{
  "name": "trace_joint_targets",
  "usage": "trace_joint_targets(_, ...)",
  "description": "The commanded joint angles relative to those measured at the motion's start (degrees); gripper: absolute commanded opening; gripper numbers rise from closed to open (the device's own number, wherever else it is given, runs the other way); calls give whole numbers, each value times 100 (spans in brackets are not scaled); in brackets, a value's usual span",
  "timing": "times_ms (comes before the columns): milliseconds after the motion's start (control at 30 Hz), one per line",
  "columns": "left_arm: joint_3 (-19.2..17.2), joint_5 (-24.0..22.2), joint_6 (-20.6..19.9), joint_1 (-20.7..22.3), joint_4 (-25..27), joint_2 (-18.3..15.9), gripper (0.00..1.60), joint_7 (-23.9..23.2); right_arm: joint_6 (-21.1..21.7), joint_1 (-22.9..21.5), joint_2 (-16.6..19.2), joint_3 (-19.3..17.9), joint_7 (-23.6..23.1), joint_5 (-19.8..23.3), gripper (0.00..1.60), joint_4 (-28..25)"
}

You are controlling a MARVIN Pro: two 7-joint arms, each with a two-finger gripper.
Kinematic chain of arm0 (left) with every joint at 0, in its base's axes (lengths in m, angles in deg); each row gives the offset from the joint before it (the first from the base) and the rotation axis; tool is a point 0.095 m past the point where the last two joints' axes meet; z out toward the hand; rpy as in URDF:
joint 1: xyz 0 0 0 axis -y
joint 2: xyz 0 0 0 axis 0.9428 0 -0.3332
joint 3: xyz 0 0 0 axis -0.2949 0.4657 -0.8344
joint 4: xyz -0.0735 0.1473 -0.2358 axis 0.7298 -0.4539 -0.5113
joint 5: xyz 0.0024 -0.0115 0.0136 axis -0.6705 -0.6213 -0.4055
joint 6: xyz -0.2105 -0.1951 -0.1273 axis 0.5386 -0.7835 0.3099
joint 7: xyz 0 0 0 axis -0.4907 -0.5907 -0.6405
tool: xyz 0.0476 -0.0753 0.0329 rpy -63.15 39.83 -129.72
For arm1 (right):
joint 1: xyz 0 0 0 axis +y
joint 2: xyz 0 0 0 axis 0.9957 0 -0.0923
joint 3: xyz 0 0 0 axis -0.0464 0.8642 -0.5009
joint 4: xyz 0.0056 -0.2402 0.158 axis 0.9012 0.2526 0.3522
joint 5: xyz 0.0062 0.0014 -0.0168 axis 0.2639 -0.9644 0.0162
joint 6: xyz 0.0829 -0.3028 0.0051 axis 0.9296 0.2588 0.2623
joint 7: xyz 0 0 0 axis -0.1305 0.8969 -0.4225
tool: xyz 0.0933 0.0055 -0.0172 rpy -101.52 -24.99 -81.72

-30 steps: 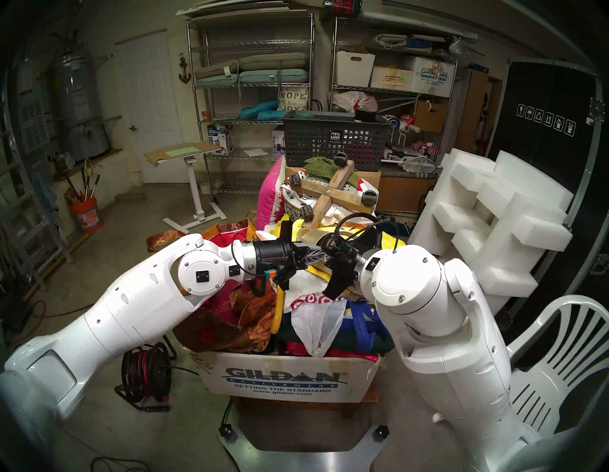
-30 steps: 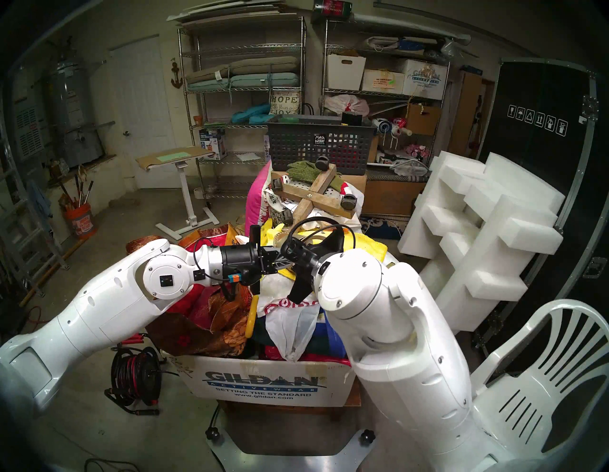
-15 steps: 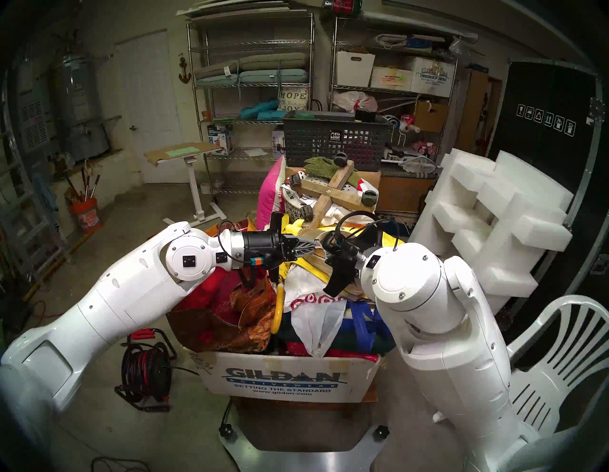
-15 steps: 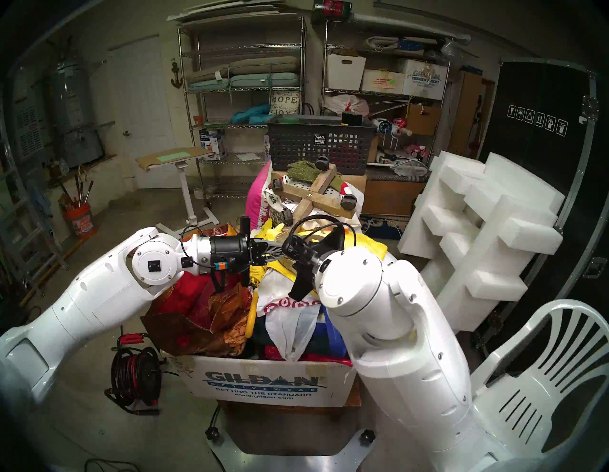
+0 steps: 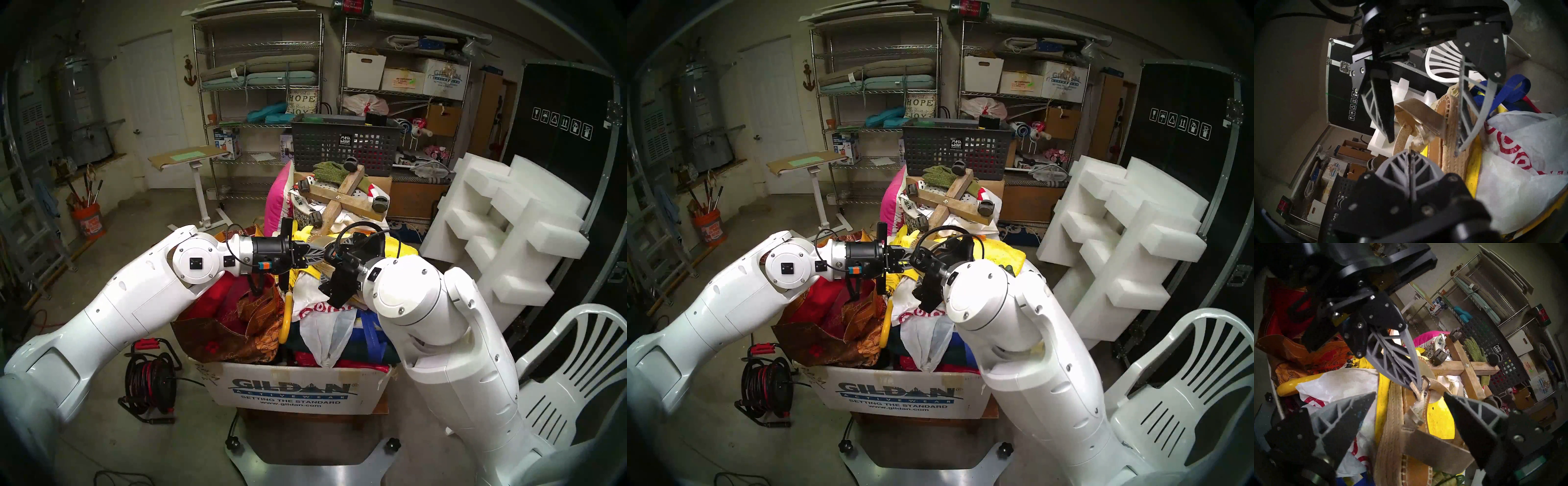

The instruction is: Unbuckle a shoe

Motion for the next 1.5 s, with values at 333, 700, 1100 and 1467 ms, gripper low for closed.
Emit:
trace_joint_targets(333,-77,-4,-11,157,8,70,0,8,-49,-117,132,35,208,-383,78,62)
trace_joint_targets(700,-65,24,20,177,-38,80,0,-8,-58,-99,205,29,173,-449,79,99)
trace_joint_targets(1100,-10,31,80,187,-120,53,0,-104,-101,-183,142,-201,125,-340,0,181)
trace_joint_targets(1467,101,211,330,435,-370,78,0,-455,-368,-281,569,-793,-761,234,0,195)
